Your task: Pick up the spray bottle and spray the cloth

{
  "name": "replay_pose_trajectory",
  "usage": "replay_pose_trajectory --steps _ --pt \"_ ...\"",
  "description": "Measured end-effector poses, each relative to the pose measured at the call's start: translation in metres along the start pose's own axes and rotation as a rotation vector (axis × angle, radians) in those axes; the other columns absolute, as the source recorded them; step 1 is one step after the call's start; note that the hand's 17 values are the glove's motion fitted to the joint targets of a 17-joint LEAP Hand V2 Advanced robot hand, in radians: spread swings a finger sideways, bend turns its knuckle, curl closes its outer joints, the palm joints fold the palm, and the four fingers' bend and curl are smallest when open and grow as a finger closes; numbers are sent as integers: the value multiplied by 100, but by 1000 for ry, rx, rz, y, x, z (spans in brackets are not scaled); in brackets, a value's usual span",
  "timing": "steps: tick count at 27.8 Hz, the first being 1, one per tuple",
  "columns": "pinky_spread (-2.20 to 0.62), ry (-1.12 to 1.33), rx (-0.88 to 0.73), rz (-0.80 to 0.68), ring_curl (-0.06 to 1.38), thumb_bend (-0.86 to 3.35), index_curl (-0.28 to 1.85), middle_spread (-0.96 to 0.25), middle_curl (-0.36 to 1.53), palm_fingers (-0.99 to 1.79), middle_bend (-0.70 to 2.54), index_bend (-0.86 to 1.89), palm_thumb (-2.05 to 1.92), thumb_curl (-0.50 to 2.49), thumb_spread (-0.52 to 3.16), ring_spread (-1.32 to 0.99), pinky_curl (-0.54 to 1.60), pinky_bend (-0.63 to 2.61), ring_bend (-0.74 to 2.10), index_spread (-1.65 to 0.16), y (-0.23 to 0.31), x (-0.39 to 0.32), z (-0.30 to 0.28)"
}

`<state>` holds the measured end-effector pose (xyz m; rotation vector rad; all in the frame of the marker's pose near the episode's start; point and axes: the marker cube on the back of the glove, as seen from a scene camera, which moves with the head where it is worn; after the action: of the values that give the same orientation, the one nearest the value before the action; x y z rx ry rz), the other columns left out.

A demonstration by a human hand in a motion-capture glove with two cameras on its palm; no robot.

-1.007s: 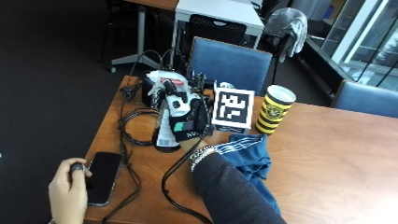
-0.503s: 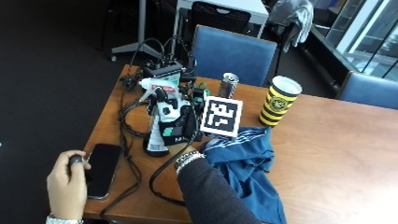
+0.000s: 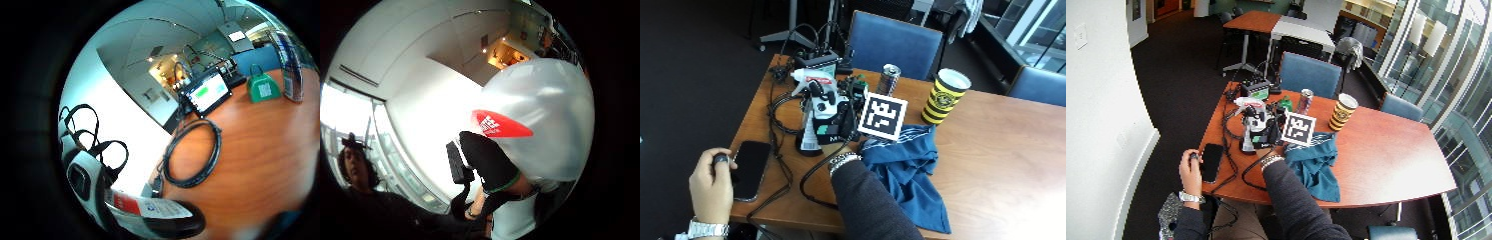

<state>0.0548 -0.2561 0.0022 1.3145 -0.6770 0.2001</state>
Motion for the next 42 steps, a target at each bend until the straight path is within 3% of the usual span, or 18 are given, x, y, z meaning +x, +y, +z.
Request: replay_pose_trajectory --steps 12,19,23,25,31,42 --pt "-32 25 -31 47 43 -3 51 -21 49 146 65 46 28 27 105 -23 39 42 66 -27 8 7 0" --pt "-31 73 -171 195 43 -3 49 -20 48 140 64 39 27 27 99 -21 39 43 68 -26 36 14 2" --pt "-20 83 -304 266 42 -4 46 -20 46 117 60 27 26 28 95 -19 39 43 63 -28 48 10 3" --pt "-11 113 -380 285 41 -4 46 -17 43 90 47 23 26 28 92 -17 40 41 57 -29 49 6 -1" --pt "6 452 -621 269 39 -4 40 -10 40 44 34 7 26 29 87 -9 43 47 44 -30 59 -6 -43" --pt "20 983 -1049 39 30 -4 34 -5 36 38 25 16 22 30 85 -2 35 38 28 -37 85 -43 -106"
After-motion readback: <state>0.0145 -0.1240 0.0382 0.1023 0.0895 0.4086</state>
